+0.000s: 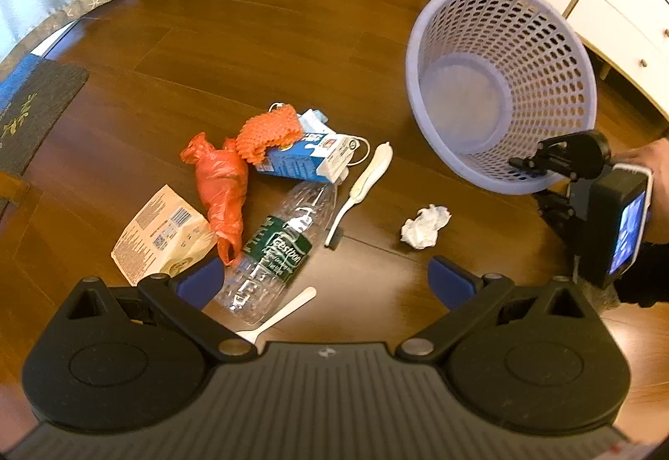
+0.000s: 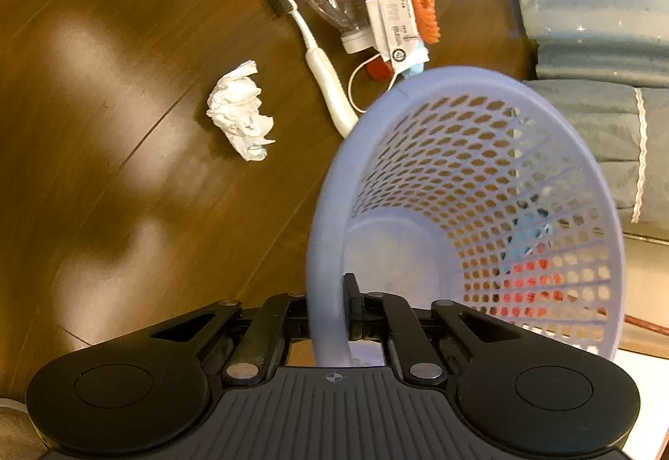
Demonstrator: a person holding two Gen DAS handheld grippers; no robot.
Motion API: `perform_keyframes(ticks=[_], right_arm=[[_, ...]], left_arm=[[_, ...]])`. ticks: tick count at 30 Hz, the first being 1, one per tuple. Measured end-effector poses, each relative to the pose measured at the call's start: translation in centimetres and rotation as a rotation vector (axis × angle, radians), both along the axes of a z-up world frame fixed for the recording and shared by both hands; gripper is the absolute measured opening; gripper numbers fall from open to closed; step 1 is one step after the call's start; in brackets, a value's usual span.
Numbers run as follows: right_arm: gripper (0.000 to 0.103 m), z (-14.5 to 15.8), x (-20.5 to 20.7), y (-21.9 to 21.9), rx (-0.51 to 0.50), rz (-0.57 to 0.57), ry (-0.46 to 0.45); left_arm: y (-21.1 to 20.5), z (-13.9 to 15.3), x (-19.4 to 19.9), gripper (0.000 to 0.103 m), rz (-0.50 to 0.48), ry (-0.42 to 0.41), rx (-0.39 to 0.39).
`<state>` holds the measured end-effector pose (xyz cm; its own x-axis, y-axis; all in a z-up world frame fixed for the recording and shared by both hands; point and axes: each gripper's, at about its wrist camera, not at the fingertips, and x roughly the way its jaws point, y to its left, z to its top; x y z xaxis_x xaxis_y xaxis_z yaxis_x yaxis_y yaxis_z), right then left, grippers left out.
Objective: Collect trash
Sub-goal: 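Lift the wastebasket with the right gripper and bring it near the trash, then lower the left gripper onto the white plastic spoon and grasp it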
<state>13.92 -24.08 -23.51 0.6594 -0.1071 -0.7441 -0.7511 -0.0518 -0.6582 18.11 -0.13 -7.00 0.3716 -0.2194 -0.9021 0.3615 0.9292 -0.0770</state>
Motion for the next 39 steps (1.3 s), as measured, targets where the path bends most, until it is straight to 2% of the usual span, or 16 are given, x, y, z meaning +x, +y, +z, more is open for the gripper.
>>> perform_keyframes(ticks=[10, 13, 16, 20, 26, 31, 33, 36, 39], right_arm=[[0.000, 0.0, -0.4, 0.2, 0.017, -0.029, 0.003], [0.000, 0.1, -0.7, 0.3, 0.025, -0.048, 0.006], [0.000, -0.2, -1.0, 0.3, 0.007, -0.025, 0.014], [0.000, 0.0, -0.3, 0.9, 0.012, -0.044, 0.017], [0.000, 0.1, 0.2, 1.2, 0.011, -0.056, 0.019], [0.000, 0.3, 0.4, 1.4, 0.011, -0.059, 0.022], [0.000, 0.4, 0.4, 1.4, 0.012, -0.061, 0.022], [0.000, 0.5, 0.4, 1.3, 0.010, -0.061, 0.024], [0.000, 0.7, 0.5, 1.3, 0.011, -0.066, 0.024]], left_arm=[[2.7, -2.7, -2.4, 0.102, -0.008, -0.055, 0.051], [3.7, -4.3, -3.5, 0.101, -0.020, -0.067, 0.072], [4.3, -6.7, -4.2, 0.094, -0.045, -0.045, 0.106], [5.0, -9.7, -4.9, 0.090, -0.097, -0.031, 0.157], [6.6, -13.3, -4.2, 0.076, -0.134, -0.031, 0.184], [7.1, -15.4, -3.3, 0.073, -0.223, -0.040, 0.203], [6.9, -16.3, -3.2, 0.072, -0.292, -0.050, 0.226], [6.7, -17.5, -3.2, 0.066, -0.409, -0.060, 0.251], [6.9, -18.6, -2.9, 0.058, -0.479, -0.045, 0.247]])
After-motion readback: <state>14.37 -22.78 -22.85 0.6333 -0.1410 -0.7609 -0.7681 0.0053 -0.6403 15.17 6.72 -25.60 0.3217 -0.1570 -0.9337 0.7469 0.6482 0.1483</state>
